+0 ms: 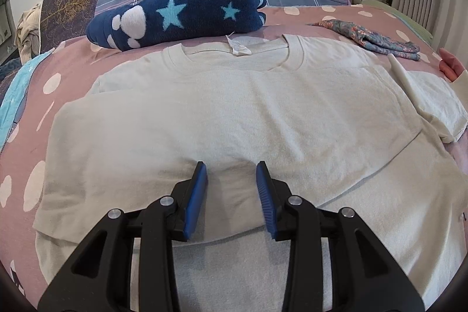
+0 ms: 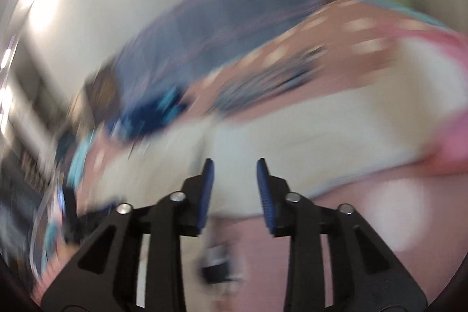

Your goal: Fold small clothes

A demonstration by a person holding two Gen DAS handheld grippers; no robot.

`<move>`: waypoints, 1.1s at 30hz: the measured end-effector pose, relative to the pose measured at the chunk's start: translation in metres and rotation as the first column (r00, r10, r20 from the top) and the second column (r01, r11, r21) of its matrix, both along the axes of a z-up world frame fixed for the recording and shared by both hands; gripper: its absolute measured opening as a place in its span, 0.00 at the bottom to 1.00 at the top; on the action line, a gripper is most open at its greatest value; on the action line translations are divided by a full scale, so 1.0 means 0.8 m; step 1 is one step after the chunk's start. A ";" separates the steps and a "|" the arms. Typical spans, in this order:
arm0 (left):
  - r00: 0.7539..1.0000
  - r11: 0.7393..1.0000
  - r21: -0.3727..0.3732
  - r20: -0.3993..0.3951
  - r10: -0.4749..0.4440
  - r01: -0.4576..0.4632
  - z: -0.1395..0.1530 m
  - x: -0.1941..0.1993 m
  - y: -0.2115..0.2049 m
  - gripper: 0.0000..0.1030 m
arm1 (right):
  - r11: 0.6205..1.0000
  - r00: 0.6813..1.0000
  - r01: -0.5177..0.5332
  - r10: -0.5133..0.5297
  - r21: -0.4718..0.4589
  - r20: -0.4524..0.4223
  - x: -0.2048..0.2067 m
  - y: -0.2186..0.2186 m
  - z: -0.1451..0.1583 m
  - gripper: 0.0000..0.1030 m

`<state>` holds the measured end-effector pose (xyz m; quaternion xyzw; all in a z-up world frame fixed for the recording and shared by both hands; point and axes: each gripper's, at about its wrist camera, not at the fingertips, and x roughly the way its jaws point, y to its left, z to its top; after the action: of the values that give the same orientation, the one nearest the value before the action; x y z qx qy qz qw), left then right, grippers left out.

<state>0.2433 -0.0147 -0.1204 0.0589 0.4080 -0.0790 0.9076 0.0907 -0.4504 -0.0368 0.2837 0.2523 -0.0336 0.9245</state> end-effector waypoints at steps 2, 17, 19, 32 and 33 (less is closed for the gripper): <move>1.000 1.000 0.000 0.001 0.001 -0.001 0.000 0.000 0.000 0.36 | 0.980 0.989 0.145 -0.148 0.133 0.015 -0.029 -0.073 -0.004 0.37; 1.000 1.000 -0.027 0.009 -0.004 0.004 0.004 -0.003 0.002 0.40 | 0.772 0.910 0.394 -0.403 0.499 -0.094 -0.027 -0.199 -0.086 0.09; 1.000 0.999 -0.036 0.009 -0.004 0.005 0.004 -0.003 0.003 0.40 | 0.795 0.904 0.399 -0.425 0.457 -0.050 -0.022 -0.187 -0.067 0.06; 1.000 0.979 -0.205 0.004 0.010 -0.009 0.008 -0.003 0.032 0.40 | 0.852 0.879 -0.477 0.462 0.216 0.118 0.154 0.212 0.010 0.06; 1.000 0.974 -0.228 0.004 0.013 -0.011 0.010 -0.005 0.037 0.40 | 0.825 0.850 -0.525 0.522 0.209 0.073 0.163 0.250 -0.005 0.06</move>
<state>0.2396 0.0150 -0.1125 -0.0479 0.3940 -0.1197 0.9100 0.2213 -0.2502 -0.0407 0.3051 0.3167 0.2509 0.8624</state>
